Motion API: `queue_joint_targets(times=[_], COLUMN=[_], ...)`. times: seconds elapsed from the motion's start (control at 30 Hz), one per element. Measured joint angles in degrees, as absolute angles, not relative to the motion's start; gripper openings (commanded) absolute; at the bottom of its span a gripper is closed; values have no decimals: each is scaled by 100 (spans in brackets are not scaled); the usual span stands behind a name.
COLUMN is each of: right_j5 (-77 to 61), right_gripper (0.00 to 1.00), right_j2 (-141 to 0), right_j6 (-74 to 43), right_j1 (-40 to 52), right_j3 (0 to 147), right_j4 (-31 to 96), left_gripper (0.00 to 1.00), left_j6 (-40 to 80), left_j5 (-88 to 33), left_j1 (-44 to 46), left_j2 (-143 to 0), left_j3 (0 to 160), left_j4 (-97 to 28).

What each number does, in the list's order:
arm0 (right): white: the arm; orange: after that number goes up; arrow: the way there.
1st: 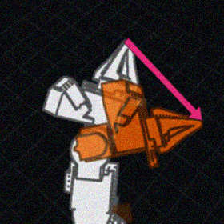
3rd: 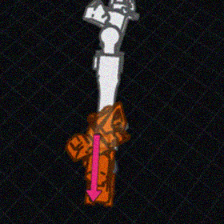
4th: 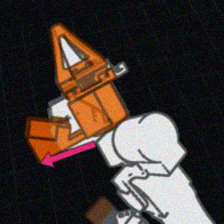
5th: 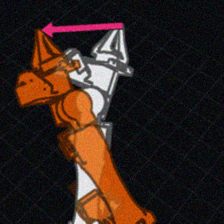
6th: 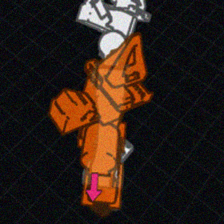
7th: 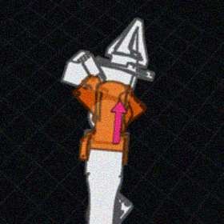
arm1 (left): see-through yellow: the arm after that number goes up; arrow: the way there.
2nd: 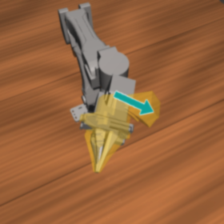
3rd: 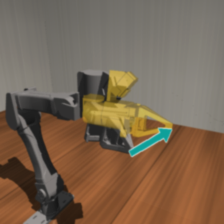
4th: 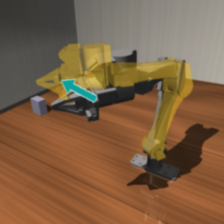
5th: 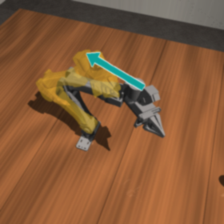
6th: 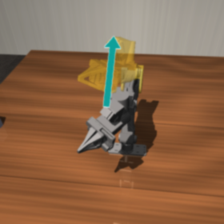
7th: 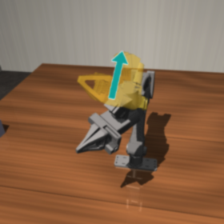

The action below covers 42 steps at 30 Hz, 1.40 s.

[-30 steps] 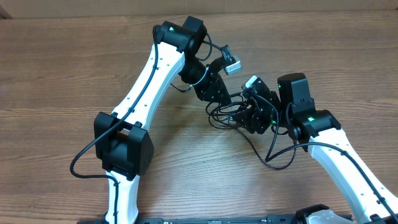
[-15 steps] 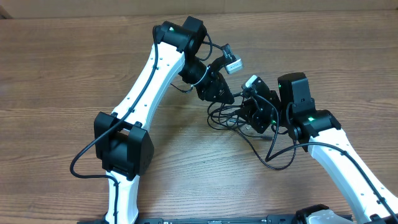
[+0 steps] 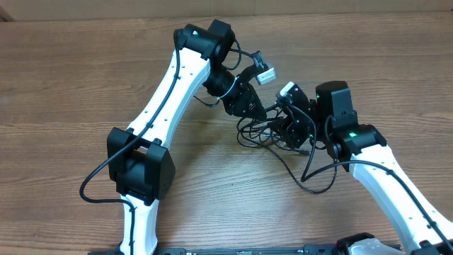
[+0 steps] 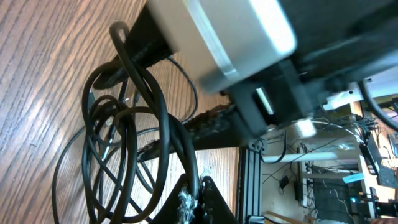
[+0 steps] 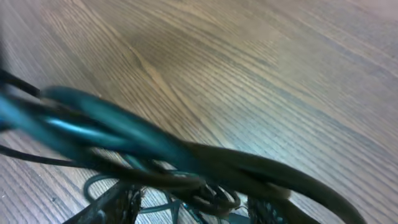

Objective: Untangle cables

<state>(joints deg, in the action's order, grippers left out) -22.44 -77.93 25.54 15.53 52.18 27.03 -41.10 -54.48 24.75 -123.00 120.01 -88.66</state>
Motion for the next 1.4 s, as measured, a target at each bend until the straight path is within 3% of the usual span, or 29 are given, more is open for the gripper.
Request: queue_joint_targets(times=[0.1,0.4,0.8,1.07,1.4], right_j5=[-2335,-2383,-2886,-3579,-3728], right_gripper=[44,4,4,4,4], right_j2=[-7983,-8138,-8138,-7773,-6757], right_j6=[2536,2403,1787,1599,1518], right_j1=[1553,1553,1553,1553,1551], right_j3=[5218,5218,5218,5531,5778], right_j4=[2700,2902,3734,3776,3301], left_gripper=[4,4,4,4,4], left_j6=[-4112,-4112,-3441,-2818,-2709], left_j5=[-5448,-5437,-4257,-3527,-3441], left_j1=[2475,2475,2471,2462,2453], left_j2=[-12300,-12300,-12300,-12300,-12300], left_j3=[12001,12001,12003,12003,12003], left_j4=[-8879,-8871,-7970,-7815,-7935])
